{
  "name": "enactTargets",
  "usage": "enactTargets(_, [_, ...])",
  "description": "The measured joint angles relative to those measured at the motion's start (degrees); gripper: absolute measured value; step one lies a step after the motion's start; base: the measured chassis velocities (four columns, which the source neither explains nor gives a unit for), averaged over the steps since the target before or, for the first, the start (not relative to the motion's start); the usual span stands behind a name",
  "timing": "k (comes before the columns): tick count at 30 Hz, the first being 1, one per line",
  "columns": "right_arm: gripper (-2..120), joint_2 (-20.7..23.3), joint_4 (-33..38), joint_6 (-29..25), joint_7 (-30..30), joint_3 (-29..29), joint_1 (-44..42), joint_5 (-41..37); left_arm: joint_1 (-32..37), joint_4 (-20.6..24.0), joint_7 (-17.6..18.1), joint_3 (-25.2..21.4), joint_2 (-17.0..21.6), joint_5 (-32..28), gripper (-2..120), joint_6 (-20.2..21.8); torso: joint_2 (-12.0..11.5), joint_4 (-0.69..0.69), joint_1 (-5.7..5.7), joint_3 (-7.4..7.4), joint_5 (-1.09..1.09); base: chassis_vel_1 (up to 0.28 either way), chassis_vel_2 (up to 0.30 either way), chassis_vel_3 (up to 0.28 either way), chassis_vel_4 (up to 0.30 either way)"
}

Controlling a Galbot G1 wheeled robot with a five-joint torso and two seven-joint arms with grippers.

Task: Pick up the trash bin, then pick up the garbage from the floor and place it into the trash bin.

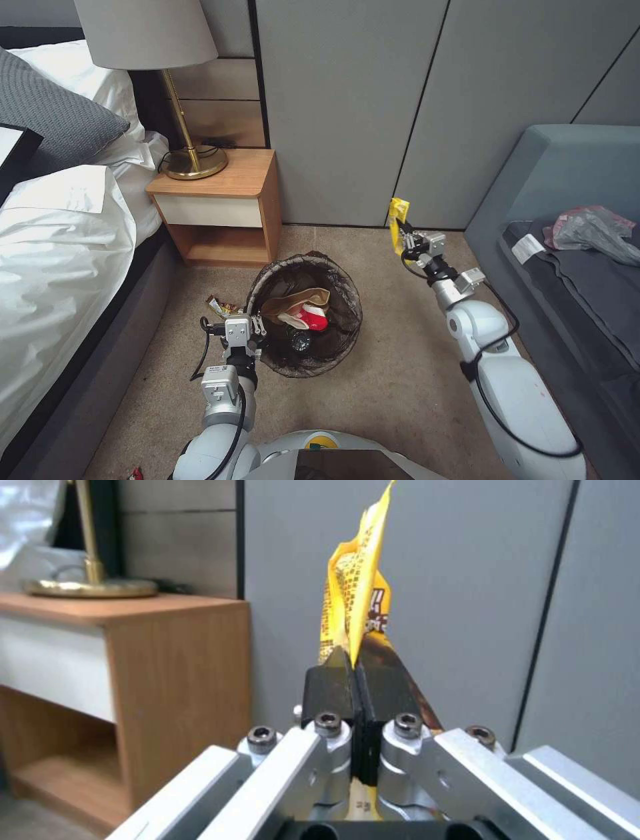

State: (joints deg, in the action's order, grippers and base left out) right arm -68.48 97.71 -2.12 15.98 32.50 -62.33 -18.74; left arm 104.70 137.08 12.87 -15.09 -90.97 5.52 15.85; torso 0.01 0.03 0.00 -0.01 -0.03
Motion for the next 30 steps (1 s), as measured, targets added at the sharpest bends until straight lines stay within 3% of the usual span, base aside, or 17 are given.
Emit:
enactTargets(3, [0, 0.3, 4.8, -0.6, 0.9, 0.1, -2.6, -2.4, 0.0, 0.0, 0.0, 0.0, 0.0, 0.0, 0, 0.0, 0.0, -0.07, 0.00, 0.00, -0.02, 0.000, 0.000, 0.000, 0.000])
enactTargets(7, [0, 0.4, 6.4, -0.6, 1.3, 0.1, -3.5, -3.2, 0.0, 0.0, 0.0, 0.0, 0.0, 0.0, 0, 0.0, 0.0, -0.05, -0.01, -0.01, 0.00, 0.000, 0.000, 0.000, 0.000])
enactTargets(8, [0, 0.5, 7.9, -0.6, 1.4, 0.1, -4.4, -4.6, 0.0, 0.0, 0.0, 0.0, 0.0, 0.0, 0, 0.0, 0.0, 0.01, 0.00, 0.01, 0.06, 0.000, 0.000, 0.000, 0.000])
enactTargets(10, [0, 0.5, 9.9, -0.7, 1.7, -0.2, -5.4, -5.8, 0.0, 0.0, 0.0, 0.0, 0.0, 0.0, 0, 0.0, 0.0, -0.01, 0.00, 0.01, 0.08, 0.000, 0.000, 0.000, 0.000])
enactTargets(11, [0, 0.6, 18.3, -0.8, 2.5, -1.9, -9.3, -8.9, 0.0, 0.0, 0.0, 0.0, 0.0, 0.0, 0, 0.0, 0.0, -0.02, 0.00, 0.00, 0.00, 0.000, 0.000, 0.000, 0.000])
enactTargets(14, [0, 1.2, 23.7, -0.8, 2.6, -3.7, -12.0, -10.5, 0.0, 0.0, 0.0, 0.0, 0.0, 0.0, 0, 0.0, 0.0, -0.05, 0.00, 0.00, 0.02, 0.000, 0.000, 0.000, 0.000])
enactTargets(16, [0, 4.0, 29.9, -0.8, 2.6, -8.3, -15.7, -11.5, 0.0, 0.0, 0.0, 0.0, 0.0, 0.0, 0, 0.0, 0.0, -0.05, 0.00, 0.00, 0.02, 0.000, 0.000, 0.000, 0.000])
enactTargets(21, [0, 6.6, 30.1, -2.1, 2.5, -14.3, -17.2, -9.1, 0.0, 0.0, 0.0, 0.0, 0.0, 0.0, 0, 0.0, 0.0, -0.02, 0.00, 0.00, 0.03, 0.000, 0.000, 0.000, 0.000])
enactTargets(30, [0, 4.2, 23.6, -3.9, 2.1, -20.0, -16.7, -3.5, 0.0, 0.0, 0.0, 0.0, 0.0, 0.0, 0, 0.0, 0.0, -0.03, 0.00, 0.01, 0.03, 0.000, 0.000, 0.000, 0.000])
